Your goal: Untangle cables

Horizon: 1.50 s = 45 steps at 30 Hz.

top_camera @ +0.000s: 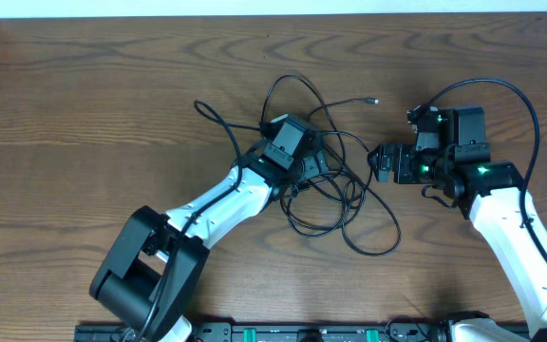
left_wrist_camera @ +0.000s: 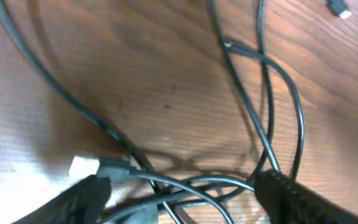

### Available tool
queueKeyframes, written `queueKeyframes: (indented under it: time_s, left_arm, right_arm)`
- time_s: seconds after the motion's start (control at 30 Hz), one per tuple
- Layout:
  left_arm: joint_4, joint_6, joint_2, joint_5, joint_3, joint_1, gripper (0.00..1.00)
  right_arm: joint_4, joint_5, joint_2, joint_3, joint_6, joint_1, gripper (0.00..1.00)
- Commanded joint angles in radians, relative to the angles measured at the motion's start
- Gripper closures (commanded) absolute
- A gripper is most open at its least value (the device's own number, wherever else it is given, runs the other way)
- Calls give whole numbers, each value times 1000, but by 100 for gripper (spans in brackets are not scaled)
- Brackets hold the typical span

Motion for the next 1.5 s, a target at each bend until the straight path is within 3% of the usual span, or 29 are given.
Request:
queueKeyframes:
  time_s: [0.0, 0.27, 0.7, 0.83, 1.03, 1.07, 1.17, 1.23, 1.47]
  left_arm:
    - [-37, -115, 33, -40, 6, 1, 24]
    - [-62, -338, 39, -141, 6, 1, 23]
    - [-58, -592, 138, -128, 6, -2, 24]
    - [-59, -591, 147, -105, 6, -2, 44]
    - [-66, -586, 147, -103, 6, -2, 60]
    - [-74, -586, 147, -103, 6, -2, 68]
    - [-82, -579, 147, -103, 6, -2, 80]
    - [-81, -536, 144, -103, 6, 2, 85]
    - [-81, -309, 28, -16, 7, 77, 87]
  right_arm:
    - [-2, 6, -2, -2, -4, 0, 1]
    - [7, 6, -2, -21, -4, 0, 1]
    - [10, 7, -2, -25, -4, 0, 1]
    - [11, 8, -2, -25, -4, 0, 1]
    - [10, 14, -2, -25, -4, 0, 1]
    - [10, 14, -2, -25, -4, 0, 1]
    - [10, 14, -2, -25, -4, 0, 1]
    - [9, 14, -2, -25, -4, 0, 1]
    - [3, 14, 3, -25, -4, 0, 1]
